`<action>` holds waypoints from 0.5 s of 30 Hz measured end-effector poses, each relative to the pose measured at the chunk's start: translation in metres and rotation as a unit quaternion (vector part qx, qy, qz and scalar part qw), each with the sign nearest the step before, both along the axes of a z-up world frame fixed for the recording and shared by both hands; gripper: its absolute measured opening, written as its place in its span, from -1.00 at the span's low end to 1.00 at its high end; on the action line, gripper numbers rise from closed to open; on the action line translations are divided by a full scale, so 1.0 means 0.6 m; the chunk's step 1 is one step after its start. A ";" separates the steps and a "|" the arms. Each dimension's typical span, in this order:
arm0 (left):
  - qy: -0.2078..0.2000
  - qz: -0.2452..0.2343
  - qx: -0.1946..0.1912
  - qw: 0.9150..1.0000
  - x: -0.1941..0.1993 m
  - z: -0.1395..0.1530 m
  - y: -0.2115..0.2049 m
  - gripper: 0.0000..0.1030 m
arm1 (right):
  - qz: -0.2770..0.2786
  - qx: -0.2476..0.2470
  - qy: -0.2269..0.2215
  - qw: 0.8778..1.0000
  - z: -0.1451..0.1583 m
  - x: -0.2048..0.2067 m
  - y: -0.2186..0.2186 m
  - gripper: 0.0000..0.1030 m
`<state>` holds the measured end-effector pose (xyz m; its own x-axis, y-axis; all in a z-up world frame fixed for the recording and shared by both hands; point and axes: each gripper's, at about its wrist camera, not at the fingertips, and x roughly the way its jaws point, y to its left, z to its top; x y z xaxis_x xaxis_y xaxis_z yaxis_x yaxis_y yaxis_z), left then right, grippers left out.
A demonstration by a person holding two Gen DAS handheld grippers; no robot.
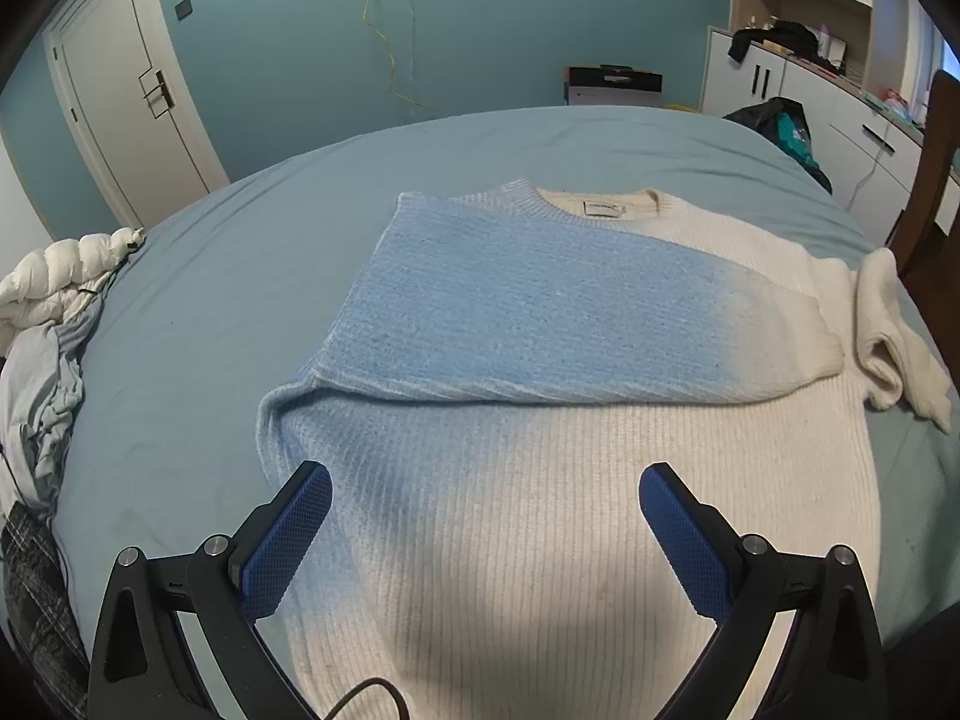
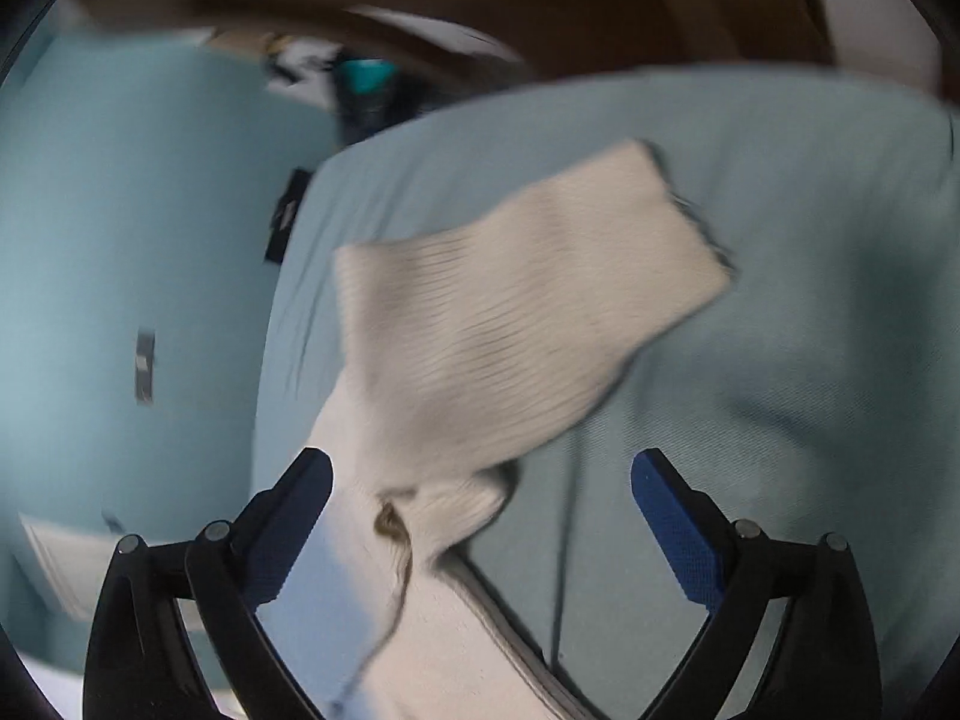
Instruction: Fold small clothes
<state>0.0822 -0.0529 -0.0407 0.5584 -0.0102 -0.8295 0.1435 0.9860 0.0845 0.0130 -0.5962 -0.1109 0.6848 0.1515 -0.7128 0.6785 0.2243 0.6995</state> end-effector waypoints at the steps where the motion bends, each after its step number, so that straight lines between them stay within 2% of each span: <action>1: 0.000 0.000 0.000 1.000 0.000 0.000 0.000 1.00 | -0.022 0.032 0.000 0.999 -0.026 -0.008 -0.024 0.91; 4: -0.002 0.001 -0.006 1.000 0.000 0.002 0.002 1.00 | -0.067 0.083 0.001 0.994 -0.060 -0.002 -0.039 0.91; 7: 0.001 0.003 -0.012 1.000 0.004 0.001 0.003 1.00 | -0.101 0.113 -0.013 0.988 -0.085 0.002 -0.035 0.88; 8: 0.004 0.004 -0.015 1.000 0.006 0.000 0.003 1.00 | -0.107 0.113 -0.016 0.988 -0.070 0.016 -0.030 0.85; 11: 0.011 0.002 -0.021 1.000 0.007 -0.004 0.002 1.00 | -0.106 0.090 -0.017 0.990 -0.042 0.042 -0.036 0.63; 15: 0.010 0.003 -0.012 1.000 0.009 -0.007 0.000 1.00 | -0.066 0.035 0.030 0.997 -0.049 0.102 -0.033 0.63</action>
